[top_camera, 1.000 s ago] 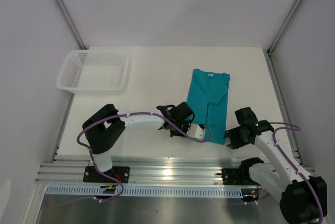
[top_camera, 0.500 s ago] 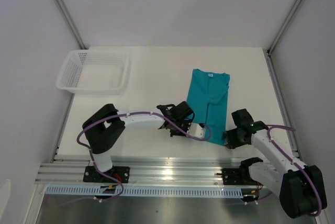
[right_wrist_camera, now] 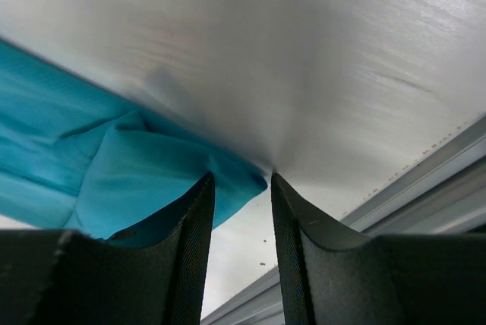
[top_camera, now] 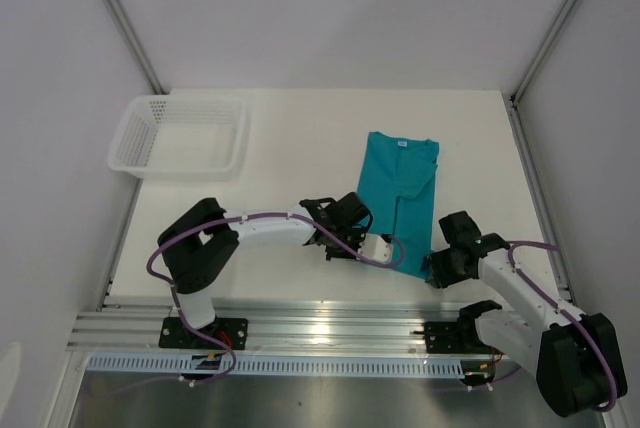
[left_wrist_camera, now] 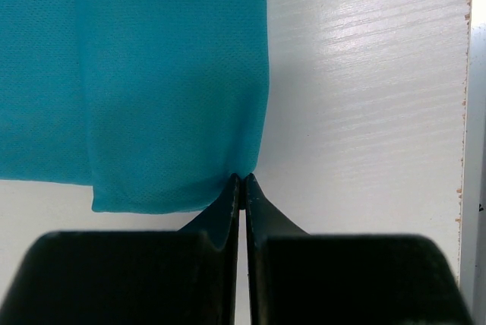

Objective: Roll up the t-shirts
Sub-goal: Roll the tshirt

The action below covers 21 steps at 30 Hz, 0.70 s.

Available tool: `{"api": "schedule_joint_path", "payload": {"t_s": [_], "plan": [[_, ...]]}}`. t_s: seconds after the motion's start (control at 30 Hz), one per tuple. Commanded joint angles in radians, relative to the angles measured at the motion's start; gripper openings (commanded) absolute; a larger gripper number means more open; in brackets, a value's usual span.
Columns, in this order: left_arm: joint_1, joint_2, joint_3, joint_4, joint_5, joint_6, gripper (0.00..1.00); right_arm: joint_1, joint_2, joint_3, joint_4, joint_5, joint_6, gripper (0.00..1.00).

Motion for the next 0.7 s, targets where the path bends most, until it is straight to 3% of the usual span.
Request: {"api": "schedule_joint_path", "payload": {"t_s": [0.0, 0.17, 0.43, 0.67], "plan": [[0.006, -0.002, 0.030, -0.010, 0.031, -0.025, 0.01, 0.008, 0.041, -0.016, 0.064, 0.018, 0.027, 0.40], [0.006, -0.002, 0.033, -0.021, 0.040, -0.039, 0.01, 0.009, 0.091, -0.014, 0.071, 0.024, -0.005, 0.37], [0.026, -0.017, 0.066, -0.127, 0.092, -0.082, 0.01, 0.006, 0.056, 0.032, 0.024, 0.021, -0.074, 0.00], [0.037, -0.047, 0.072, -0.239, 0.153, -0.104, 0.01, 0.005, 0.099, 0.131, -0.062, -0.084, -0.278, 0.00]]}}
